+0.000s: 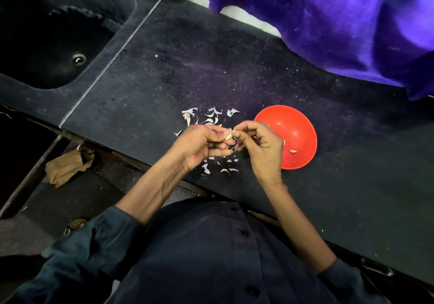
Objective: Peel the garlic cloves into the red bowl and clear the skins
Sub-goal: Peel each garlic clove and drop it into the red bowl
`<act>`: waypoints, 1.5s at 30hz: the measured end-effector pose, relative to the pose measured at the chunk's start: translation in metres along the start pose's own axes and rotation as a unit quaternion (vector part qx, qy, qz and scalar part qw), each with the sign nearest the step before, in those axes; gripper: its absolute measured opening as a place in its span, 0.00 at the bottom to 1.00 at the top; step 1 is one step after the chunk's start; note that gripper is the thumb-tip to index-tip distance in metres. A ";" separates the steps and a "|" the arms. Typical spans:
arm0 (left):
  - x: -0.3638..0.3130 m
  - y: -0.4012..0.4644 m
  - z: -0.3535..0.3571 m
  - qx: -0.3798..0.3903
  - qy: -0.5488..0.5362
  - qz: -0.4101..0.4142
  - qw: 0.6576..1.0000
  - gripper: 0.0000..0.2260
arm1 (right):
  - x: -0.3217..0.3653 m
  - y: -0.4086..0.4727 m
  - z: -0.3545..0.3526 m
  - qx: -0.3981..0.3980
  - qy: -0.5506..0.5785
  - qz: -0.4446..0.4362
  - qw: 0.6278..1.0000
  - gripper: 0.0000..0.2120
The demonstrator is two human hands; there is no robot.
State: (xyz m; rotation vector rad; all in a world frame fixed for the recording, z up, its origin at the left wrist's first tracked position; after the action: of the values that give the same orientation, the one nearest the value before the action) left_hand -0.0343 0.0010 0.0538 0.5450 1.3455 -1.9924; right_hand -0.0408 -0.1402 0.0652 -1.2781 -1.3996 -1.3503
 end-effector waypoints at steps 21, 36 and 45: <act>0.006 0.005 0.005 0.006 -0.042 0.009 0.999 0.07 | -0.010 0.001 -0.002 0.038 -0.117 -0.011 0.992 0.02; 0.005 0.018 -0.010 -0.020 -0.095 0.051 0.994 0.07 | -0.021 -0.009 -0.004 0.015 -0.044 0.070 0.996 0.01; 0.011 0.021 -0.010 -0.015 -0.043 0.085 0.995 0.06 | -0.022 0.005 -0.006 -0.006 0.010 0.101 0.995 0.13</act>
State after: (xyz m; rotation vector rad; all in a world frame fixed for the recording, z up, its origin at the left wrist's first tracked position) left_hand -0.0269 0.0018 0.0295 0.5365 1.2330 -1.8337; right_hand -0.0327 -0.1497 0.0452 -1.3712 -1.2140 -1.2314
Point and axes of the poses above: each hand's wrist, its own y-axis towards the middle knuckle, its own z-axis out of the palm, x = y × z, the point moved 5 cm from there along y, towards the middle knuckle, and after that the axes turned 2 degrees about -x, right-handed, at the moved point
